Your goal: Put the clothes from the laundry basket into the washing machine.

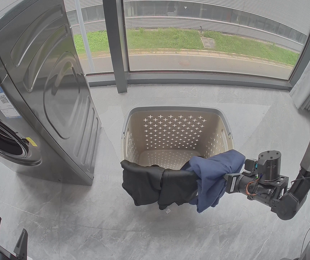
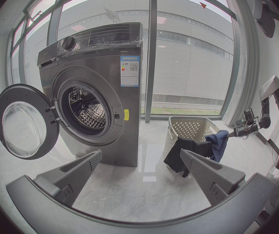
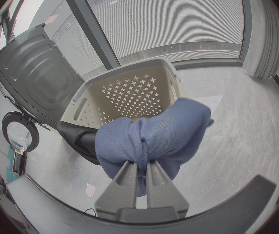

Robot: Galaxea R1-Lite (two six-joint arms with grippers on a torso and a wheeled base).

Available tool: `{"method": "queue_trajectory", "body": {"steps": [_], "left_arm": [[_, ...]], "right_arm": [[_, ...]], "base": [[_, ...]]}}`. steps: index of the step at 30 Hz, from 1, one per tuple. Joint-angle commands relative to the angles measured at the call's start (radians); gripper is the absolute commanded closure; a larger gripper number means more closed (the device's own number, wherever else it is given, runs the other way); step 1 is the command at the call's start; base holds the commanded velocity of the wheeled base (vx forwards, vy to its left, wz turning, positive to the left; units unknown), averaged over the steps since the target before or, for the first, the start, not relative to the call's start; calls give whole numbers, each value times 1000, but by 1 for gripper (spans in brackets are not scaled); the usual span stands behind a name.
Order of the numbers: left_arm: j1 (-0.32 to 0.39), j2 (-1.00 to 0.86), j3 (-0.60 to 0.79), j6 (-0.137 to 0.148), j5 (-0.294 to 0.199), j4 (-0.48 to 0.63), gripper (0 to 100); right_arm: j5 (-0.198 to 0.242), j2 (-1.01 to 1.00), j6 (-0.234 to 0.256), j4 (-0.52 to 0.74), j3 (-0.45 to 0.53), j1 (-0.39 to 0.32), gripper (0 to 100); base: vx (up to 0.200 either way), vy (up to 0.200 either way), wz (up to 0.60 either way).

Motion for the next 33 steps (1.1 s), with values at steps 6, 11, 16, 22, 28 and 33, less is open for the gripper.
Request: {"method": "queue_trajectory", "body": {"steps": [6, 11, 16, 22, 28, 33], "left_arm": [[0, -15, 15, 0, 1, 0, 0], [0, -15, 15, 0, -1, 0, 0], [0, -15, 15, 0, -1, 0, 0], [0, -15, 13, 3, -1, 0, 0], [0, -15, 15, 4, -1, 0, 0], [0, -15, 15, 3, -1, 0, 0]], "right_arm": [[0, -321, -1, 12, 80, 53, 100], [-4, -410, -15, 13, 73, 109, 100], [-4, -468, -82, 50, 42, 124, 100], [-6, -552, -90, 147, 20, 145, 100], [-6, -621, -93, 161, 11, 153, 100], [-7, -635, -93, 168, 11, 165, 100]], "base": [[0, 0, 0], [0, 0, 0], [0, 0, 0], [0, 0, 0], [-133, 0, 0], [-200, 0, 0]]}}
